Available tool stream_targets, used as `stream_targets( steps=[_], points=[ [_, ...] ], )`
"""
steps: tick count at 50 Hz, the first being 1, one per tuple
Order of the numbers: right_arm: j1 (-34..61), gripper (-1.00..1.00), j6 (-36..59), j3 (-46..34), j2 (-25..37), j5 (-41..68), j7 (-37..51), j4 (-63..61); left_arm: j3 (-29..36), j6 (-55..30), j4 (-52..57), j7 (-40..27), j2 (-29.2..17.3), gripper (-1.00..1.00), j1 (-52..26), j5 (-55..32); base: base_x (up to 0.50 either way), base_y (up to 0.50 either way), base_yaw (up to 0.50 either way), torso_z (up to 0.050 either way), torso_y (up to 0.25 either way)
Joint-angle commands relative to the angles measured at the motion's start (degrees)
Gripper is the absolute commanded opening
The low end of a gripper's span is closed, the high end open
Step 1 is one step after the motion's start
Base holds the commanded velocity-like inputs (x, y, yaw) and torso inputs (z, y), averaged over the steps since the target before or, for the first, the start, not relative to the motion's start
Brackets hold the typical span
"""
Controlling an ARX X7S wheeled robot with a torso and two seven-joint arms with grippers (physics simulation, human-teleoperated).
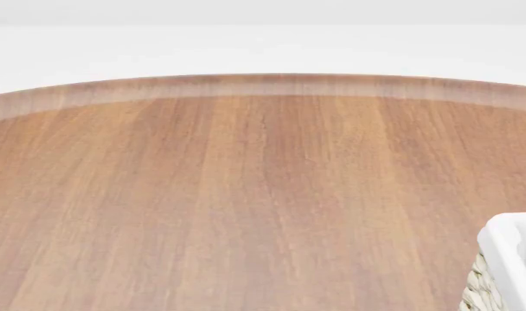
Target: Pick the milk and place it in the basket.
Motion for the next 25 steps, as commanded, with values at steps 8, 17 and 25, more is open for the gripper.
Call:
stream_targets(
  steps=[8, 17, 25],
  points=[
    [3.93, 1.00, 0.73, -0.05, 0.34, -1.03, -0.31, -0.63, 0.23, 0.27, -0.13, -0.08, -0.14, 1.00, -0.13, 0.11, 0.00, 0.00, 0.00, 0.000, 0.000],
    [6.63, 1.00, 0.09, 0.94, 0.24, -1.29, 0.66, 0.49, 0.20, 0.31, -0.24, -0.18, -0.32, 1.00, -0.04, 0.14, 0.00, 0.00, 0.00, 0.000, 0.000],
    [9.26, 1.00, -0.75, 2.86, 0.47, -0.93, 2.81, 0.59, 0.42, 0.35, -0.24, -0.34, -0.50, 1.00, -0.22, 0.06, 0.00, 0.00, 0.00, 0.000, 0.000]
  ],
)
